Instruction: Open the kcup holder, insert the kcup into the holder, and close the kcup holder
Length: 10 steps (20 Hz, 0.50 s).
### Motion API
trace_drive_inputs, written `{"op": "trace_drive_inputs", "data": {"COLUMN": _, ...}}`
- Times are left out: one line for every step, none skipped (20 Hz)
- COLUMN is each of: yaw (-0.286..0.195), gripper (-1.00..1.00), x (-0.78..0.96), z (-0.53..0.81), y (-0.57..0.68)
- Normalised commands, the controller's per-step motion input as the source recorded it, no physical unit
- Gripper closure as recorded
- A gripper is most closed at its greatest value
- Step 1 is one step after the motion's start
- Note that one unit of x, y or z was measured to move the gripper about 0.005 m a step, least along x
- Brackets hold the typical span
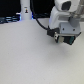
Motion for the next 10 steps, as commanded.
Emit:
{"op": "trace_drive_inputs", "data": {"yaw": 0.071, "gripper": -1.0, "x": -0.41, "z": 0.02, "y": 0.64}}
{"op": "trace_drive_inputs", "data": {"yaw": 0.06, "gripper": -1.0, "x": -0.45, "z": 0.03, "y": 0.66}}
{"op": "trace_drive_inputs", "data": {"yaw": 0.062, "gripper": -1.0, "x": -0.47, "z": 0.03, "y": 0.65}}
{"op": "trace_drive_inputs", "data": {"yaw": 0.061, "gripper": -1.0, "x": -0.52, "z": 0.03, "y": 0.65}}
{"op": "trace_drive_inputs", "data": {"yaw": 0.053, "gripper": -1.0, "x": -0.57, "z": 0.03, "y": 0.64}}
{"op": "trace_drive_inputs", "data": {"yaw": 0.047, "gripper": -1.0, "x": -0.63, "z": 0.03, "y": 0.64}}
{"op": "trace_drive_inputs", "data": {"yaw": 0.043, "gripper": -1.0, "x": -0.67, "z": 0.02, "y": 0.63}}
{"op": "trace_drive_inputs", "data": {"yaw": 0.043, "gripper": -1.0, "x": -0.66, "z": 0.02, "y": 0.63}}
{"op": "trace_drive_inputs", "data": {"yaw": 0.042, "gripper": -1.0, "x": -0.66, "z": 0.01, "y": 0.63}}
{"op": "trace_drive_inputs", "data": {"yaw": 0.042, "gripper": -1.0, "x": -0.63, "z": 0.01, "y": 0.63}}
